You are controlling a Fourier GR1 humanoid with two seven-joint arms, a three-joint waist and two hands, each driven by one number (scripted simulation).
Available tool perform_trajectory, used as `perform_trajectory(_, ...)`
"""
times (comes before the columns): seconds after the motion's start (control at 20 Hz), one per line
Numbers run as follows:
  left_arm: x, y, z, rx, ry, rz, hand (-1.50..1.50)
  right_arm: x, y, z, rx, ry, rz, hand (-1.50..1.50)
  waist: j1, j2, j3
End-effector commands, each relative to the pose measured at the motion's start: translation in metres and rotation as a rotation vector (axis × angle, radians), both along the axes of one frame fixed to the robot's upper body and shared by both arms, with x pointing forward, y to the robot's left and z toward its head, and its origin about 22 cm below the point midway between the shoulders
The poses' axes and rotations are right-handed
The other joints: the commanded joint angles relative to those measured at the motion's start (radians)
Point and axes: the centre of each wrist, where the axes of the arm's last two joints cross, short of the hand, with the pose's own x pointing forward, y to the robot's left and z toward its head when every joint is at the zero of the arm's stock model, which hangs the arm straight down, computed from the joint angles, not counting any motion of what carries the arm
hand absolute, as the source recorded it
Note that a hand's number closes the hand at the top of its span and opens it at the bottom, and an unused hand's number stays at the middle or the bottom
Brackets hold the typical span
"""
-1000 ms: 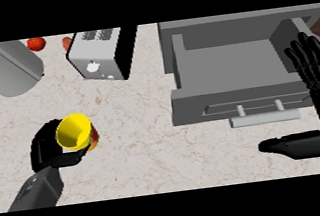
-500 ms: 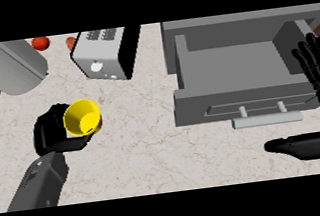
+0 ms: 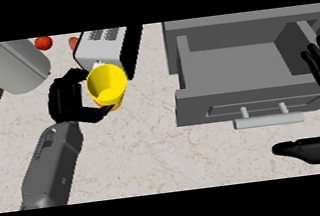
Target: Pick up the cup, place it into the drawer and close the drawer
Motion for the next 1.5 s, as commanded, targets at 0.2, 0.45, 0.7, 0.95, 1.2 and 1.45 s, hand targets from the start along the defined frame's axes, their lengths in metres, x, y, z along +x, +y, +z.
perform_trajectory(0.2, 0.021, -0.069, 0.097, 0.06, -0.07, -0.093, 1.5, -0.003, -0.006, -0.001, 0.001, 0.015, -0.019, -1.5, 0.003, -0.001, 0.0)
perform_trajectory(0.45, 0.021, -0.119, 0.144, 0.114, -0.064, -0.119, 1.5, 0.006, -0.008, -0.01, 0.003, 0.002, -0.007, -1.5, -0.004, 0.002, 0.0)
perform_trajectory(0.7, 0.035, -0.159, 0.168, 0.187, -0.051, -0.101, 1.5, 0.004, 0.0, -0.002, -0.004, -0.02, 0.005, -1.5, -0.022, 0.007, -0.001)
perform_trajectory(0.95, 0.045, -0.184, 0.203, 0.195, 0.014, -0.083, 1.5, 0.014, -0.001, 0.003, 0.013, -0.028, -0.002, -1.5, -0.021, 0.008, -0.001)
perform_trajectory(1.2, 0.051, -0.203, 0.183, 0.226, 0.099, -0.088, 1.5, 0.015, -0.016, 0.003, -0.004, -0.004, 0.019, -1.5, -0.034, 0.011, 0.0)
perform_trajectory(1.45, 0.065, -0.208, 0.184, 0.246, 0.139, -0.063, 1.5, 0.015, -0.003, 0.007, 0.013, -0.011, 0.018, -1.5, -0.048, 0.016, 0.0)
